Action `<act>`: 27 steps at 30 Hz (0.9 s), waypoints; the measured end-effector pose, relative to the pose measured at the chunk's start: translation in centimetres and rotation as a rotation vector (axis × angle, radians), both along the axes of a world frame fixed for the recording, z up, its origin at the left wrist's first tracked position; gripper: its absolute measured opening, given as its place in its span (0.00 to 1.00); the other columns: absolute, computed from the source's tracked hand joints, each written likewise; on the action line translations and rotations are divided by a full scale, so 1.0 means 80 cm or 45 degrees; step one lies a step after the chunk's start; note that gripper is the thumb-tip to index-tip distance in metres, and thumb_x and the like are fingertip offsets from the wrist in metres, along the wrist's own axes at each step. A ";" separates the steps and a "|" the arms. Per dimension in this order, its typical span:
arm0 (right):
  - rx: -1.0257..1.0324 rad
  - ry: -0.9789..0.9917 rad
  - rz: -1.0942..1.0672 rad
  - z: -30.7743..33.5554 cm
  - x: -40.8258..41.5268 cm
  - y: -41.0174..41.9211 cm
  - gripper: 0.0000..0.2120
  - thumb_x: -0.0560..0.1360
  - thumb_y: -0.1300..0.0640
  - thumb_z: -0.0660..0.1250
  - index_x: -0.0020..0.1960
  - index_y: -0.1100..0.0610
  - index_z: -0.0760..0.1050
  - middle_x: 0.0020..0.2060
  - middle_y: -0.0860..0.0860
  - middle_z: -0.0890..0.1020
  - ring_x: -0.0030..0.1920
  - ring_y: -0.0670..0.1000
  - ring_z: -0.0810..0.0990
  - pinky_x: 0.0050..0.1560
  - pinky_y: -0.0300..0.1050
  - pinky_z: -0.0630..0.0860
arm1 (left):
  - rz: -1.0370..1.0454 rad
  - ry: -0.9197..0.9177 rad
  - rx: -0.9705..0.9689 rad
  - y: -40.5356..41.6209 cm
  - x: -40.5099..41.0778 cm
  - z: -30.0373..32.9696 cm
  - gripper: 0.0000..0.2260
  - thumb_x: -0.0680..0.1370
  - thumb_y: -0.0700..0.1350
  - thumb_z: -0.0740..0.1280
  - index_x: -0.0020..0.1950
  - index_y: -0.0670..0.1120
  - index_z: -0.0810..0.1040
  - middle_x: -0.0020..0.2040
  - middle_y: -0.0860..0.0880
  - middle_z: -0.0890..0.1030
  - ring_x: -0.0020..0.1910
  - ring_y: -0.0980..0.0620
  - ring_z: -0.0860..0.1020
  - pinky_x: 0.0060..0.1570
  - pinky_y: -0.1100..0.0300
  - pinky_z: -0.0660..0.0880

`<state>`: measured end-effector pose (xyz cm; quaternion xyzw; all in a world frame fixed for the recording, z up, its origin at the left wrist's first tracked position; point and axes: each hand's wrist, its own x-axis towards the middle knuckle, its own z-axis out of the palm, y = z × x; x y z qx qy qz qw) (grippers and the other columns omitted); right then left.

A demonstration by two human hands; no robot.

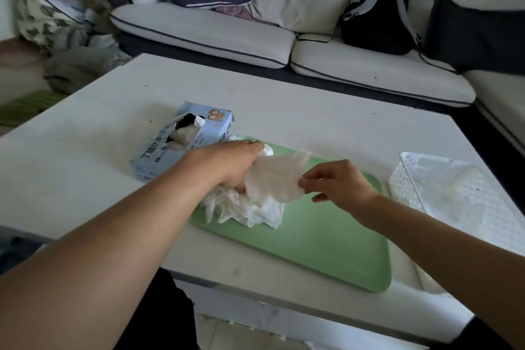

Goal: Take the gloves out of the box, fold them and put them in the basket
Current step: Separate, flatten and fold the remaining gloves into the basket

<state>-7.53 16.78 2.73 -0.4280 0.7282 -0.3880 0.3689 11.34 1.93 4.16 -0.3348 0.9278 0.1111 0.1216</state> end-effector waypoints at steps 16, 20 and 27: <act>-0.140 -0.743 0.057 0.024 -0.038 0.004 0.04 0.79 0.63 0.67 0.47 0.59 0.80 0.44 0.54 0.86 0.43 0.51 0.85 0.54 0.46 0.83 | 0.168 0.635 0.666 0.058 -0.059 0.050 0.20 0.69 0.59 0.79 0.55 0.49 0.84 0.52 0.52 0.85 0.48 0.53 0.85 0.53 0.55 0.82; -0.158 -0.758 -0.023 0.028 -0.046 0.005 0.02 0.77 0.63 0.69 0.48 0.61 0.81 0.46 0.57 0.85 0.42 0.53 0.84 0.52 0.45 0.83 | 0.309 0.842 0.707 0.048 -0.074 0.045 0.06 0.74 0.35 0.76 0.50 0.39 0.84 0.44 0.38 0.86 0.40 0.47 0.85 0.42 0.60 0.83; -0.169 -0.869 -0.068 0.044 -0.068 0.011 0.04 0.79 0.63 0.67 0.46 0.58 0.79 0.43 0.54 0.85 0.41 0.52 0.84 0.51 0.45 0.83 | 0.428 0.776 0.206 0.007 -0.049 0.044 0.05 0.74 0.39 0.78 0.41 0.47 0.85 0.33 0.50 0.85 0.34 0.52 0.85 0.42 0.55 0.84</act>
